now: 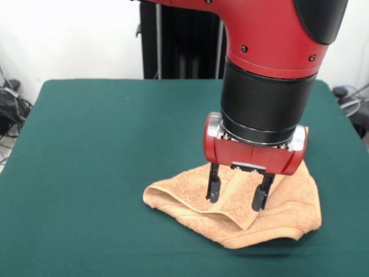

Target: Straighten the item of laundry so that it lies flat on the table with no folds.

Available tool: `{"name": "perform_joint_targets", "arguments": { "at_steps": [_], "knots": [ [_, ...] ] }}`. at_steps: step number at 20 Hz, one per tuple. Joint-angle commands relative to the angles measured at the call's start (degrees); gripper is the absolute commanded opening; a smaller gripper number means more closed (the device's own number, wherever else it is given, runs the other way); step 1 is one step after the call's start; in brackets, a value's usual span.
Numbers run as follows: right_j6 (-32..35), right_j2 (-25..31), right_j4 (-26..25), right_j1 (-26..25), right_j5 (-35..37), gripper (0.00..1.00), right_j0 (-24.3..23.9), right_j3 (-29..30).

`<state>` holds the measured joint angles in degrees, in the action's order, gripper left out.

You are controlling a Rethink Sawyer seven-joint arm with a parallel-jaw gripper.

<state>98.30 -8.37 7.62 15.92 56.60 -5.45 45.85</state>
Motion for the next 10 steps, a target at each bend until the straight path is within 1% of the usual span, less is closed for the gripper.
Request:
{"name": "perform_joint_targets", "arguments": {
  "at_steps": [1,10],
  "knots": [
    [15.70,1.07,1.55,-0.51,1.52,1.00,0.75,5.81],
    [15.34,1.39,1.18,-1.82,-1.75,1.00,0.80,7.30]
  ]
}}
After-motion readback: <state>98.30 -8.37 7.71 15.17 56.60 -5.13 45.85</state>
